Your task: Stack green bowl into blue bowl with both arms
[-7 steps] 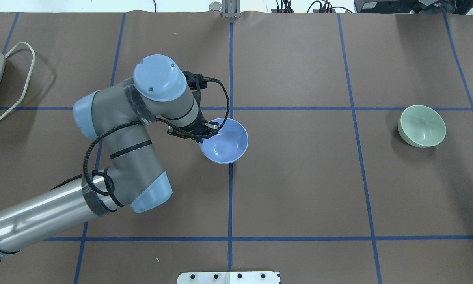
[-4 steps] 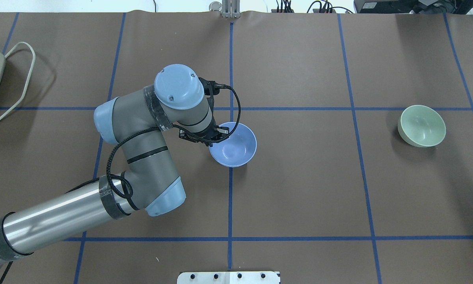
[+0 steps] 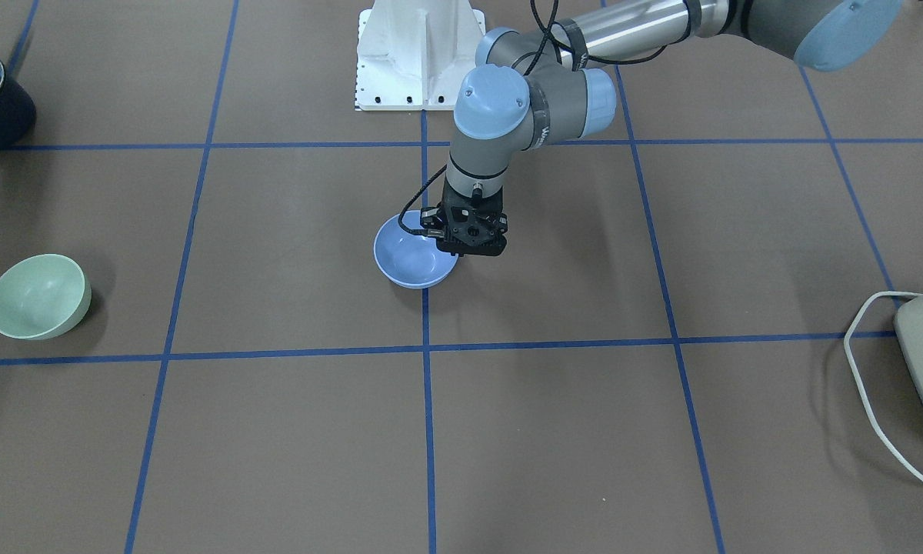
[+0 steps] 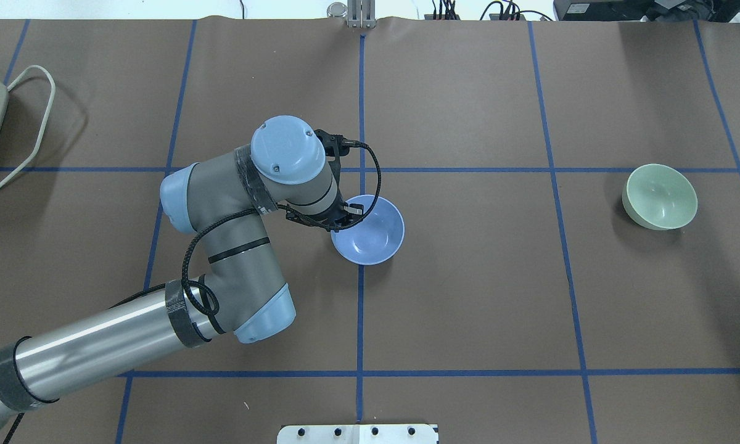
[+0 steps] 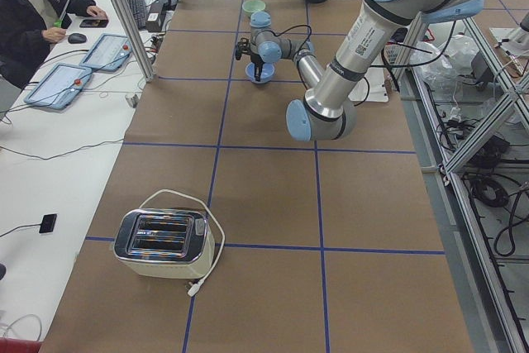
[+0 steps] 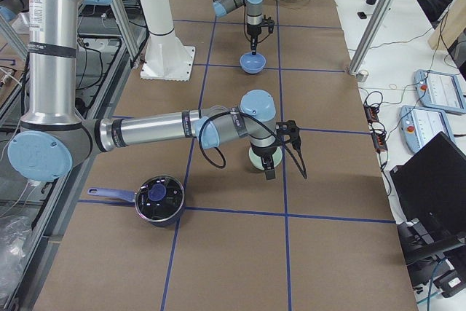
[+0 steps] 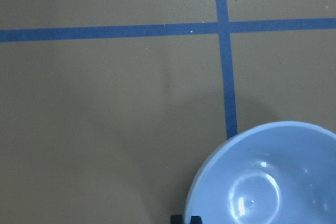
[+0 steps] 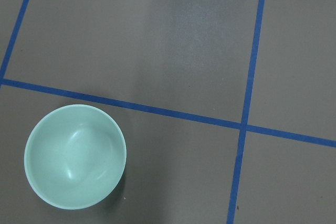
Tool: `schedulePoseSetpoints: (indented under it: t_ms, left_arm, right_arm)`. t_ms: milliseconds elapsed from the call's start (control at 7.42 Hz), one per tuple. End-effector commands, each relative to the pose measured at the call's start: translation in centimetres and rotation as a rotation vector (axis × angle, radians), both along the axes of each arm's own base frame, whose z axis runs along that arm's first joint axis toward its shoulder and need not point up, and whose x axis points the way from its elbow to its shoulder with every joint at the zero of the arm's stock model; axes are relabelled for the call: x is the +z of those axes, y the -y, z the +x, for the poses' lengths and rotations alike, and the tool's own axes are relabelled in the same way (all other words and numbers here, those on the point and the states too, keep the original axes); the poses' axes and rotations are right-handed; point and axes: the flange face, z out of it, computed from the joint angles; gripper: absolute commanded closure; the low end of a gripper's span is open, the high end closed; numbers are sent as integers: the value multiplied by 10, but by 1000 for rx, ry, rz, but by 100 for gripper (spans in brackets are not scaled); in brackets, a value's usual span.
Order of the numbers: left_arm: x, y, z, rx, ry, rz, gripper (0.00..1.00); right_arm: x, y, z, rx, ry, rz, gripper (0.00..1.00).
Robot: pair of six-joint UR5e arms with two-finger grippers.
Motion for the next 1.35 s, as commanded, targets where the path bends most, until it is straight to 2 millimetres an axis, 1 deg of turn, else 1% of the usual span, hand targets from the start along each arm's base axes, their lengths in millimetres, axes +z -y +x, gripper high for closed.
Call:
schedulePoseSetpoints:
  t_ms: [0,135,270,404,539,674,809,943,1078,1213]
  left_arm:
    - [0,-1,-1,1,0,6,2]
    - [-17,-1,-18,-6,-30,23,2]
    - [-15,7,-43,-28,-23,20,2]
    - [-7,9,-85,-19,0,40,2]
    - [-6,17,-142,30,22,55,2]
    - [7,24,-204,52,58,92,2]
    - [37,42,-269,87,97,164,2]
    - [89,64,-345,124,122,186,2]
    - [142,81,-432,151,149,225,2]
    - [193,93,-518,160,160,245,2]
  right_arm:
    - [0,0,0,0,0,0,0]
    - [-1,0,0,-1,3,-1,0]
    - [2,0,-1,-3,4,-5,0]
    - [2,1,-7,-10,5,-11,0]
    - [2,1,-18,-13,9,-30,0]
    - [0,2,-33,-12,16,-55,0]
    - [-3,2,-41,4,24,-60,0]
    - [-7,2,-53,29,36,-66,0]
    - [-8,1,-63,43,32,-75,0]
    - [-9,1,-72,45,26,-82,0]
